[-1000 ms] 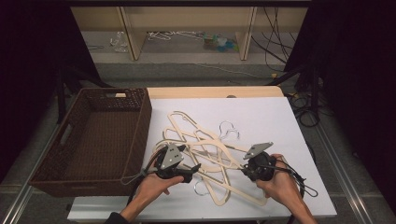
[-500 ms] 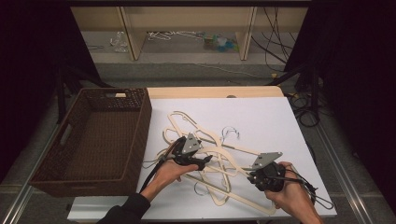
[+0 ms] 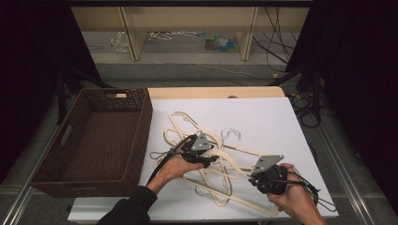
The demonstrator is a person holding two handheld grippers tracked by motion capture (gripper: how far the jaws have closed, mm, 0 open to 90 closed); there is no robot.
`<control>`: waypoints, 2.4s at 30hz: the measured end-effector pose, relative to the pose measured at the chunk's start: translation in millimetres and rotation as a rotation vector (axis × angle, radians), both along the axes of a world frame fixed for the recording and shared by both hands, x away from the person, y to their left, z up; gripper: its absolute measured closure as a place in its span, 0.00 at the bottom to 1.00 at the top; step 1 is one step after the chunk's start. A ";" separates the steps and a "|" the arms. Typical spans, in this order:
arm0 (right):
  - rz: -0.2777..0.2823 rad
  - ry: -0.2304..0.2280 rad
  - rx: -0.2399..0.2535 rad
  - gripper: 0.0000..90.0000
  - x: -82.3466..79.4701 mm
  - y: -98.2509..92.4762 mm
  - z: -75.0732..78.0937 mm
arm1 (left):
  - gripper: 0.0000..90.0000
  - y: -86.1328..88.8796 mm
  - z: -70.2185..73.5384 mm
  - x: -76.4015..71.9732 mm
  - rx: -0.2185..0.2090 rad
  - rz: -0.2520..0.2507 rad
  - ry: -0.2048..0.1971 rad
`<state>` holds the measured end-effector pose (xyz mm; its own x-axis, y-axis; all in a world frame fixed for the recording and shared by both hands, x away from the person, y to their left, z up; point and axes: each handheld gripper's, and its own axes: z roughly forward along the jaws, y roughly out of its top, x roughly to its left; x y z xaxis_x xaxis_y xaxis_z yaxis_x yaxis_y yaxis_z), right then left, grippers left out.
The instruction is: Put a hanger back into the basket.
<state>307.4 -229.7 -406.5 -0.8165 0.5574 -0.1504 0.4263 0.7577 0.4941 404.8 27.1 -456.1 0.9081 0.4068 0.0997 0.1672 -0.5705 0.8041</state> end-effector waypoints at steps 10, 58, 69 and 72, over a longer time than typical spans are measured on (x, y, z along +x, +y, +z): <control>0.053 0.010 0.005 0.85 2.7 -11.9 0.3 | 0.76 7.0 20.2 -15.3 0.052 -0.110 -0.024; -0.138 -0.130 0.268 0.43 2.1 -41.2 4.2 | 0.95 56.6 75.3 -72.6 -0.043 0.017 0.132; -0.131 -0.125 0.266 0.44 2.1 -39.6 2.6 | 0.95 90.2 120.0 -79.7 -0.214 0.068 0.133; -0.126 -0.123 0.263 0.43 2.1 -38.0 1.1 | 0.95 104.6 135.6 -82.2 -0.286 0.080 0.138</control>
<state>309.5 -267.8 -405.4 -0.7229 0.6862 -0.0811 0.4337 0.5419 0.7199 322.6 131.7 -320.5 0.8693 0.4708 -0.1505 0.3205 -0.3052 0.8968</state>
